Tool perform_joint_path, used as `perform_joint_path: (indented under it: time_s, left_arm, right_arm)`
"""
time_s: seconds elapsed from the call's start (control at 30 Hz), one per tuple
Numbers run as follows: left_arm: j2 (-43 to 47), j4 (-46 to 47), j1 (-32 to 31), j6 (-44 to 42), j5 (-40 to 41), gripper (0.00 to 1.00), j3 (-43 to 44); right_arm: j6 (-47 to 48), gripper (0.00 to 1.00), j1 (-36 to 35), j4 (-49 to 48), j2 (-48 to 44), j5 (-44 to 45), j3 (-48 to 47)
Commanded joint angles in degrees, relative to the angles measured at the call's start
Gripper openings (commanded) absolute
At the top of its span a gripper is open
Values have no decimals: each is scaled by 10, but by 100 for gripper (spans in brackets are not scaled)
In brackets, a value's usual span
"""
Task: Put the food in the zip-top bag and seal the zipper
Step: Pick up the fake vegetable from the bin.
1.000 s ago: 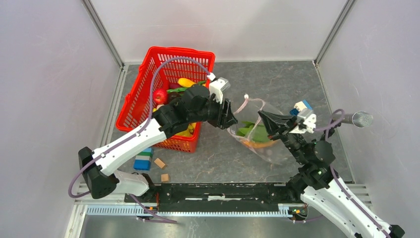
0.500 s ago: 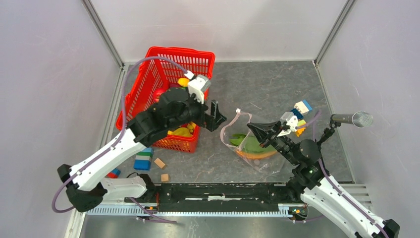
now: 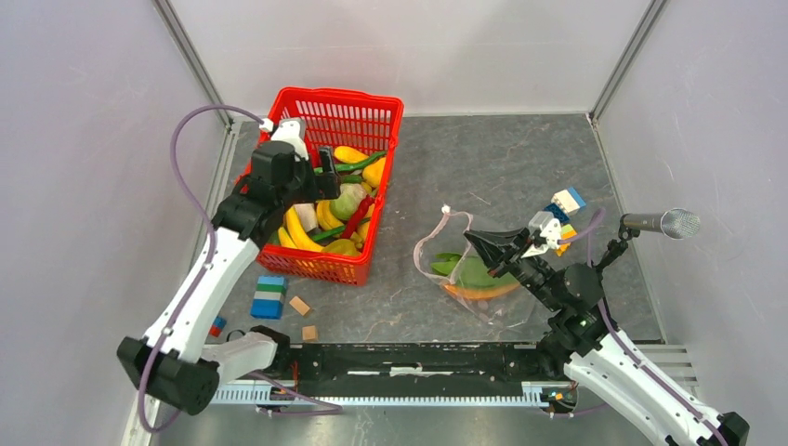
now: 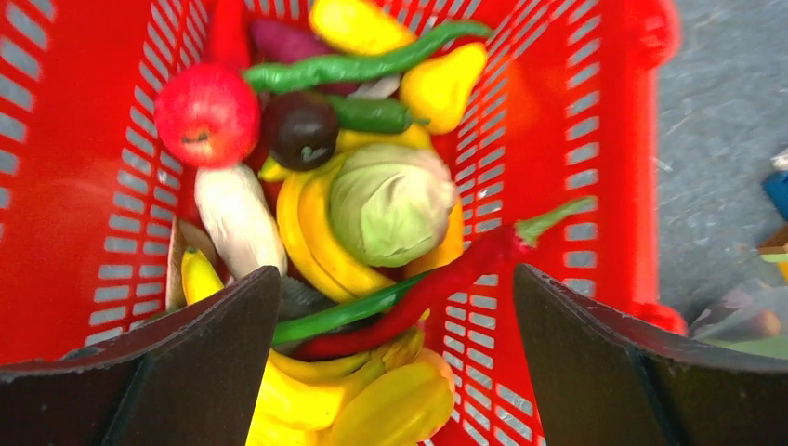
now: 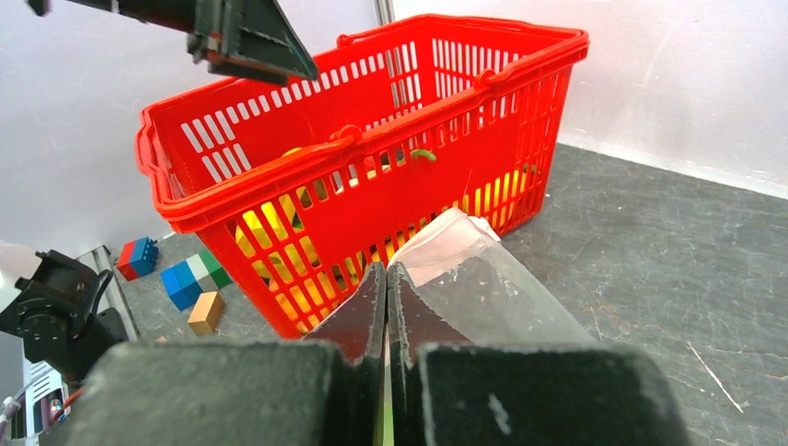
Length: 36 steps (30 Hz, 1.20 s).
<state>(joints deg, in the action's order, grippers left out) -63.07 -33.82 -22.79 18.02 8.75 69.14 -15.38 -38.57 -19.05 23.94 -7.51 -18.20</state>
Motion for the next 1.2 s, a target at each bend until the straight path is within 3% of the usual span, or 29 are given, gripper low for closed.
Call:
perform_joint_path:
  time_s: [0.0, 0.47, 0.6, 0.87, 1.0, 1.17]
  left_arm:
    - [-68, 18, 54, 53, -76, 100, -15]
    - [-253, 163, 84, 114, -155, 93, -69]
    - [-259, 199, 83, 124, -197, 71, -99]
    - [-212, 203, 81, 129, -195, 39, -143]
    - [-159, 196, 81, 125, -189, 14, -152]
    - [-67, 179, 81, 110, -158, 11, -150]
  right_arm:
    - [-1, 0, 0, -23, 13, -7, -24]
    - [-14, 0, 0, -38, 21, -11, -13]
    - [-12, 0, 0, -34, 19, -8, -12]
    - [-10, 0, 0, -39, 24, -3, -6]
    - [-12, 0, 0, -42, 27, -6, -6]
    - [-16, 0, 0, -46, 26, -6, -4]
